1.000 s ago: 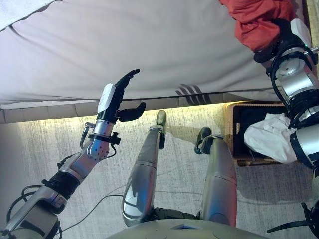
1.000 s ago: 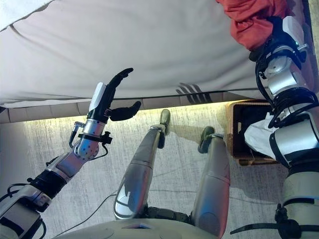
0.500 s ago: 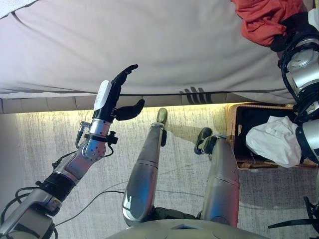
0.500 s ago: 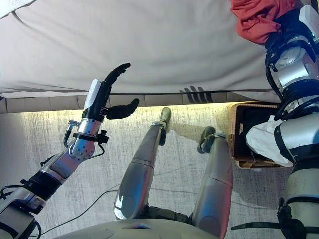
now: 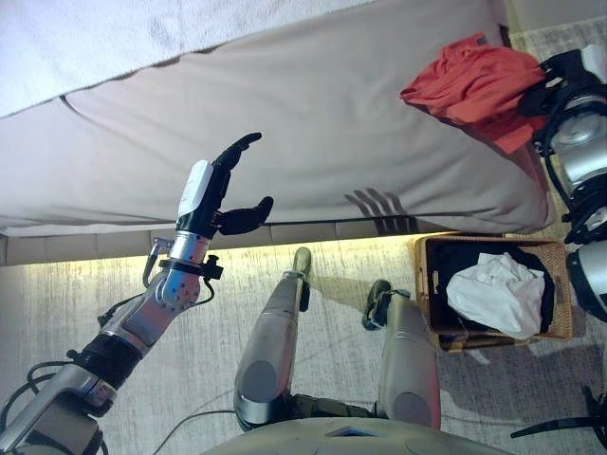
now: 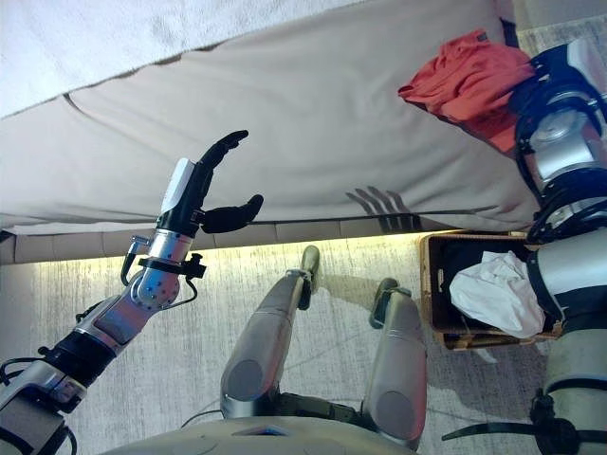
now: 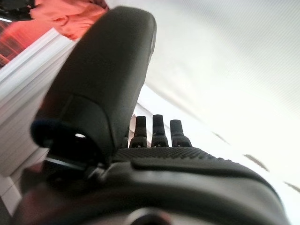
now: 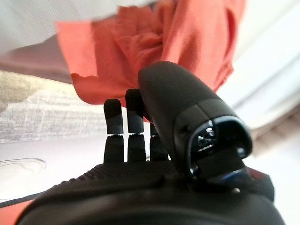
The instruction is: Pick up the clothes from the bed and place them into the basket
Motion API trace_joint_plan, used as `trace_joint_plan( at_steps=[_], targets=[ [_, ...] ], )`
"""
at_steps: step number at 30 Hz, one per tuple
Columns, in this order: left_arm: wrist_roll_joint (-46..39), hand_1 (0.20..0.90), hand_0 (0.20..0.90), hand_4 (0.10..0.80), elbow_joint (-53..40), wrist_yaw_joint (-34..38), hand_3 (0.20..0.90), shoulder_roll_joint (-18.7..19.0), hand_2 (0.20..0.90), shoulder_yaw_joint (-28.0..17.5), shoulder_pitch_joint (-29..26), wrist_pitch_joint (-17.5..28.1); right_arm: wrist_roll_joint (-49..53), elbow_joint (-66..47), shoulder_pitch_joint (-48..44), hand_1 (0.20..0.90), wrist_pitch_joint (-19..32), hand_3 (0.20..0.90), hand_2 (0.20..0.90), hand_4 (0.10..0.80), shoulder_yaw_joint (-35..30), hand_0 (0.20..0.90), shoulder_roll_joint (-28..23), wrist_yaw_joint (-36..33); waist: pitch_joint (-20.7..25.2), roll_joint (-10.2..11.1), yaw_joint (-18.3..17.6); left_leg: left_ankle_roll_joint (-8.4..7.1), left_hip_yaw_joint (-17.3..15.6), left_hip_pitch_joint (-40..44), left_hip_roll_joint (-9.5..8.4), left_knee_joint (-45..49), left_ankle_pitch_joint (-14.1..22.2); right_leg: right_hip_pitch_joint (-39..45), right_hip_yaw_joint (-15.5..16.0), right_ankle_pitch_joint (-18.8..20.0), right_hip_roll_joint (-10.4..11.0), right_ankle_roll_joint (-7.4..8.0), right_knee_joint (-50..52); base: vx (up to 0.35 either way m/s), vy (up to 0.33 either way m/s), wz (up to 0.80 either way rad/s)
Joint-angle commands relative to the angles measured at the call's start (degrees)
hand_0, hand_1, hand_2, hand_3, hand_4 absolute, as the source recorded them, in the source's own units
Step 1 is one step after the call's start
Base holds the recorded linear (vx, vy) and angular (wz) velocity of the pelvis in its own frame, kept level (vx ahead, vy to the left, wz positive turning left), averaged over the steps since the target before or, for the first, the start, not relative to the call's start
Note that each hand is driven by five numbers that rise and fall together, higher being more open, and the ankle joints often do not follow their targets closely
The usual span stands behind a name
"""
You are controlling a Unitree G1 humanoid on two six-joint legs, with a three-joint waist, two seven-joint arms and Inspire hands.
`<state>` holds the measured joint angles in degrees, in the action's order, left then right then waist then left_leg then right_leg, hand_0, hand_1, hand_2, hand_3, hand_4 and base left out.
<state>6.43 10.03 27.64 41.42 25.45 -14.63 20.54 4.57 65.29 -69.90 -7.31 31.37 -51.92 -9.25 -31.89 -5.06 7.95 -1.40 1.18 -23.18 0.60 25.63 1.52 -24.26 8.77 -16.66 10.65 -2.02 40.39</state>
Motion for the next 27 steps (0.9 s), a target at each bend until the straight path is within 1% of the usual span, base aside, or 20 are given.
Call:
trace_joint_plan(
  at_steps=[1, 5, 7, 8, 9, 12, 14, 17, 20, 22, 27],
  targets=[
    [0.2, 0.900, 0.900, 0.800, 0.2, -0.8, 0.900, 0.1, 0.900, -3.8, 1.0, -1.8, 1.6, -2.8, -2.1, 0.300, 5.7, 0.200, 0.300, 0.100, -0.3, 0.300, -6.4, -0.1, 11.1, 5.0, -1.3, 1.98, -3.5, 8.0, 0.20, 1.2, 9.7, 10.5, 3.6, 4.6, -3.6, 0.25, -13.1, 0.187, 0.091, -0.24],
    [1.6, 0.900, 0.900, 0.800, 2.8, -1.4, 0.900, -1.2, 0.900, -2.9, 1.7, -2.4, -0.3, -4.3, -0.3, 0.300, 7.6, 0.200, 0.300, 0.100, -1.0, 0.300, -8.6, 3.1, 15.9, 6.3, -3.1, 1.26, -4.7, 14.8, 0.54, -6.7, 8.2, 16.6, 2.1, 7.3, -4.6, 1.77, -21.8, 0.154, 0.097, -0.23],
    [2.7, 0.900, 0.900, 0.800, 4.1, -1.4, 0.900, -1.9, 0.900, -2.5, 1.6, -2.1, -1.5, -6.2, 1.5, 0.300, 8.5, 0.200, 0.300, 0.100, -0.7, 0.300, -10.5, 5.0, 18.4, 6.8, -4.6, 1.04, -5.9, 18.5, 0.84, -10.3, 7.4, 19.8, 0.9, 8.8, -5.3, 2.58, -25.6, 0.174, 0.115, -0.29],
    [3.2, 0.900, 0.900, 0.800, 4.7, -1.8, 0.900, -2.0, 0.900, -2.4, 1.3, -1.9, -1.4, -7.5, 2.6, 0.300, 8.0, 0.200, 0.300, 0.100, -0.8, 0.300, -11.3, 5.6, 19.6, 7.1, -5.5, 0.95, -6.6, 19.8, 1.05, -11.7, 7.2, 20.6, 0.3, 9.5, -5.4, 3.05, -27.0, 0.116, 0.075, -0.28],
    [3.4, 0.900, 0.900, 0.800, 4.9, -2.0, 0.900, -2.0, 0.900, -2.3, 1.1, -1.8, -1.1, -7.9, 3.1, 0.300, 7.7, 0.200, 0.300, 0.100, -1.0, 0.300, -11.6, 5.6, 19.9, 7.2, -5.6, 0.92, -6.8, 20.3, 1.12, -12.2, 7.1, 21.0, 0.0, 9.8, -5.5, 3.19, -27.6, 0.074, 0.064, -0.23],
    [3.7, 0.900, 0.900, 0.800, 7.1, -2.5, 0.900, -2.3, 0.900, -1.5, 0.2, -1.6, 0.1, -11.4, 7.1, 0.300, 7.2, 0.200, 0.300, 0.100, -3.2, 0.300, -12.8, 7.0, 22.5, 7.2, -8.0, 0.62, -8.0, 23.3, 1.72, -16.8, 5.8, 22.2, -2.3, 11.6, -6.1, 4.37, -30.6, 0.049, 0.076, -0.21],
    [3.6, 0.900, 0.900, 0.800, 8.6, -2.9, 0.900, -2.6, 0.900, -1.1, -0.9, -2.2, 0.2, -14.0, 10.7, 0.300, 7.3, 0.200, 0.300, 0.100, -5.6, 0.300, -13.7, 7.5, 24.1, 7.1, -9.7, 0.40, -8.7, 25.2, 2.15, -20.4, 4.7, 22.9, -4.1, 13.1, -6.2, 5.36, -32.8, 0.014, 0.084, -0.25],
    [3.0, 0.900, 0.900, 0.800, 10.2, -3.4, 0.900, -2.9, 0.900, -0.8, -1.7, -2.0, 0.5, -16.5, 14.4, 0.300, 7.1, 0.200, 0.300, 0.100, -8.3, 0.300, -14.3, 7.6, 25.0, 7.1, -11.0, 0.23, -9.7, 26.8, 2.49, -23.4, 3.9, 23.5, -5.3, 14.4, -6.3, 6.18, -34.8, -0.007, 0.064, -0.21],
    [3.1, 0.900, 0.900, 0.800, 11.8, -3.5, 0.900, -3.6, 0.900, -0.6, -2.7, -1.3, 1.5, -20.8, 21.4, 0.300, 6.5, 0.200, 0.300, 0.100, -13.5, 0.300, -14.4, 6.6, 26.0, 7.1, -13.0, 0.02, -10.9, 28.3, 2.82, -26.4, 3.1, 23.7, -7.2, 15.9, -6.7, 7.03, -36.9, -0.032, 0.065, -0.20],
    [3.2, 0.900, 0.900, 0.800, 13.0, -3.2, 0.900, -4.2, 0.900, -0.2, -3.7, -1.1, 1.5, -23.2, 26.1, 0.300, 6.5, 0.200, 0.300, 0.100, -17.3, 0.300, -13.5, 6.0, 26.4, 7.2, -14.3, 0.12, -11.9, 29.0, 2.82, -27.6, 3.0, 23.6, -8.5, 16.7, -6.9, 7.51, -38.0, -0.049, 0.070, -0.19],
    [3.6, 0.900, 0.900, 0.800, 15.4, -2.6, 0.900, -5.6, 0.900, 0.2, -5.3, -1.2, 1.7, -27.5, 34.4, 0.300, 6.6, 0.200, 0.300, 0.100, -22.9, 0.300, -10.3, 6.1, 26.7, 7.7, -17.1, 0.60, -14.8, 29.7, 2.89, -27.7, 3.8, 22.8, -12.0, 18.2, -7.7, 8.22, -39.5, -0.037, 0.054, -0.31]
  ],
)
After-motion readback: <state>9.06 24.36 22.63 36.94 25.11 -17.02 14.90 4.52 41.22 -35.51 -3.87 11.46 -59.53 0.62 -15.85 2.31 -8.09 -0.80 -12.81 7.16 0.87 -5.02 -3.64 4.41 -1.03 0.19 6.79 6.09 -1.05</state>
